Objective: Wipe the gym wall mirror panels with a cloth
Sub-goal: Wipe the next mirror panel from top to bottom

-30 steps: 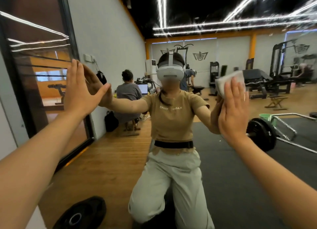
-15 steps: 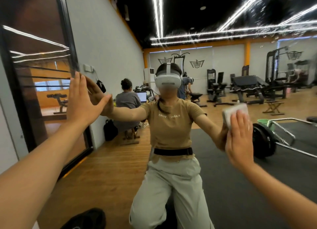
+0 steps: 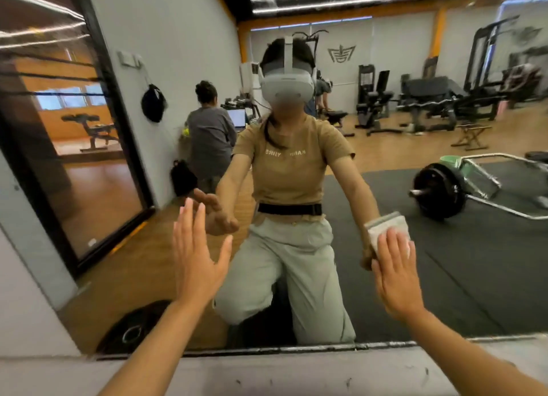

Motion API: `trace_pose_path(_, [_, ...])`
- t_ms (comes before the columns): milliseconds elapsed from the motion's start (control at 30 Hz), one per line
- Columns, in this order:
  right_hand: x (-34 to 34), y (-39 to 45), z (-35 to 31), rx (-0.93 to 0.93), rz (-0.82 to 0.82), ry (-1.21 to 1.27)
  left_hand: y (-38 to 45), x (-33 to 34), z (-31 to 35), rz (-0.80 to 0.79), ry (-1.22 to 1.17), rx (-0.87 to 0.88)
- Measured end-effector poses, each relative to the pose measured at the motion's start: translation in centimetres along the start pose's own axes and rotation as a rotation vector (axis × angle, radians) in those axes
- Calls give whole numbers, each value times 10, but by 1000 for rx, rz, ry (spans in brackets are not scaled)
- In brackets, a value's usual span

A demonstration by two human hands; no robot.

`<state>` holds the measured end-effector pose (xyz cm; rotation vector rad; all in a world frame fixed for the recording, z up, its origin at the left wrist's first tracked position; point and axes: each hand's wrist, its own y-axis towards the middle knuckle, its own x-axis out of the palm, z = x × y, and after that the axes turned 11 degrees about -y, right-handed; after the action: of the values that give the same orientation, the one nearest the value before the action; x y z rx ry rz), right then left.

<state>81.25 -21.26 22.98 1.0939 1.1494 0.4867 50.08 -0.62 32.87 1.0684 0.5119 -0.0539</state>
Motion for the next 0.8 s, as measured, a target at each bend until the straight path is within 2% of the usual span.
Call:
trace_pose_path(100, [13,-71,3,-40,-210,-17,-31,24,-4,-73,15,-65])
trace_pose_path(167, [11,-72,5,-63,-245,-10,-38,31,-4,-97,9,-110])
trace_pose_path(233, [5,-43,7,-107,-173,23,-38,34,-3,-93,-9,-130])
trace_pose_path(300, [-5,7,8,-111,-17,47,-38,36,-2,-83,-13,-129])
trace_pose_path(433, [-32,102,2,24,233,74,-39,39,-4,-66,-27,-117])
trace_pose_path(500, [-30,111,-7,72,304,84,-39,39,-6,-63,-33,-103])
trace_pose_path(567, [-10,82,-19,50,322,54,-39,38,-7,-70,-37,-97])
trace_pose_path(633, [20,14,-26,-84,195,-8,-39,37,-8,-79,-42,-99])
trace_pose_path(733, [52,-108,-17,-473,-157,-183,-39,36,-10,-82,-46,-85])
trace_pose_path(800, [60,-153,-5,-622,-302,-250,-40,36,-13,-86,-48,-67])
